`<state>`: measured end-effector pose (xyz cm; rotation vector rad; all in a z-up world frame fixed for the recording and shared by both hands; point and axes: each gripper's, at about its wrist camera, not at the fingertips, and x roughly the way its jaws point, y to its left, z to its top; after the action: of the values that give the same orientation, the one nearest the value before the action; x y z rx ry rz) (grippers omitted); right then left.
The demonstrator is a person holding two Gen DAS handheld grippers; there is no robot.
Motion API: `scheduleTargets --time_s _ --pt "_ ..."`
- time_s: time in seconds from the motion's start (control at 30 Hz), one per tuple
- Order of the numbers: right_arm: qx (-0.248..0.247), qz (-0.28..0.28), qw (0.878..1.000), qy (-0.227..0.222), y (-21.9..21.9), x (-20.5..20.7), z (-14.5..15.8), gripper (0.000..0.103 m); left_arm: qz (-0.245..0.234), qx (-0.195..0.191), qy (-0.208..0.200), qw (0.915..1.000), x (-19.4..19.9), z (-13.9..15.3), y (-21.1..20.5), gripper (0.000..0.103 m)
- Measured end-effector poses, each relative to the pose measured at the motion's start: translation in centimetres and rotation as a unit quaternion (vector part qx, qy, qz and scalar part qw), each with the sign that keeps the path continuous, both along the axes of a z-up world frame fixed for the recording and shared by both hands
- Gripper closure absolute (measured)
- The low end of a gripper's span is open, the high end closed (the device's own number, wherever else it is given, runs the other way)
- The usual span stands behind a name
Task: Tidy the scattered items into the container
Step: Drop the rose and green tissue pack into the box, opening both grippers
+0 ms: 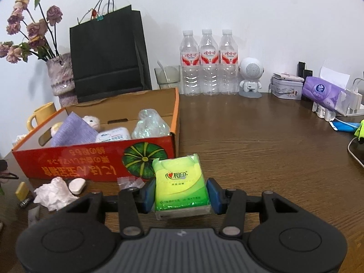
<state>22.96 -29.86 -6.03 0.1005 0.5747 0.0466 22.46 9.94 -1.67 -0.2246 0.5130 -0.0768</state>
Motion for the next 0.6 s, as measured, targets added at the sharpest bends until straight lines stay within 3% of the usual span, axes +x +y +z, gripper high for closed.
scheduleTargets --time_s 0.3,0.6 --pt "0.000 0.020 0.999 -0.034 1.0 -1.1 2.5 0.057 -0.009 -0.003 -0.044 0.9990 -0.8 3.1 -0.2 0.058" --pt "-0.008 0.056 0.995 -0.077 3.6 2.8 6.3 0.057 -0.035 -0.005 -0.080 0.9962 4.2 6.4 -2.5 0.058"
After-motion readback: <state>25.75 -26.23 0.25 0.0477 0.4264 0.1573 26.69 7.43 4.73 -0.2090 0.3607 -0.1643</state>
